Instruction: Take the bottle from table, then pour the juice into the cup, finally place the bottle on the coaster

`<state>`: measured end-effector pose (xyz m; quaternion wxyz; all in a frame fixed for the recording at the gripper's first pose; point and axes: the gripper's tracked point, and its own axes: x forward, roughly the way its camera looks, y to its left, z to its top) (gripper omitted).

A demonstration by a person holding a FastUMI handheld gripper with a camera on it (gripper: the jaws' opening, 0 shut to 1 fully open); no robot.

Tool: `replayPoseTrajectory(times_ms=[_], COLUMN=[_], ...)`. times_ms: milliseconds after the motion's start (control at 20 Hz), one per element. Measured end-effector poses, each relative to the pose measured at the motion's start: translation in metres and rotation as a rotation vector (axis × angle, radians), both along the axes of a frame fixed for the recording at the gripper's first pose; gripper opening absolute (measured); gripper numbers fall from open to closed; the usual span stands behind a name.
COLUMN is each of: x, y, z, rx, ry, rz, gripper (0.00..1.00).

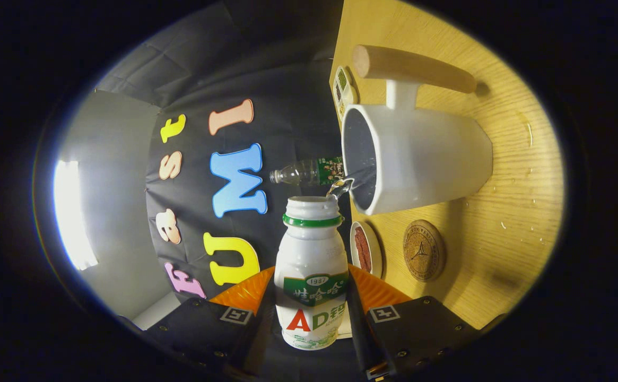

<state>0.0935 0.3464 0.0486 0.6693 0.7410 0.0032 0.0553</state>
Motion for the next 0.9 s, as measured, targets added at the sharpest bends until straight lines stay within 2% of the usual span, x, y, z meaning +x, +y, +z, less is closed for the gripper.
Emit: replayPoseTrajectory(times_ms=[900], x=[0.0025], y=[0.0031], z=[0.0029], rx=[0.035], ry=[-0.001], rz=[-0.011], gripper=[0.65])
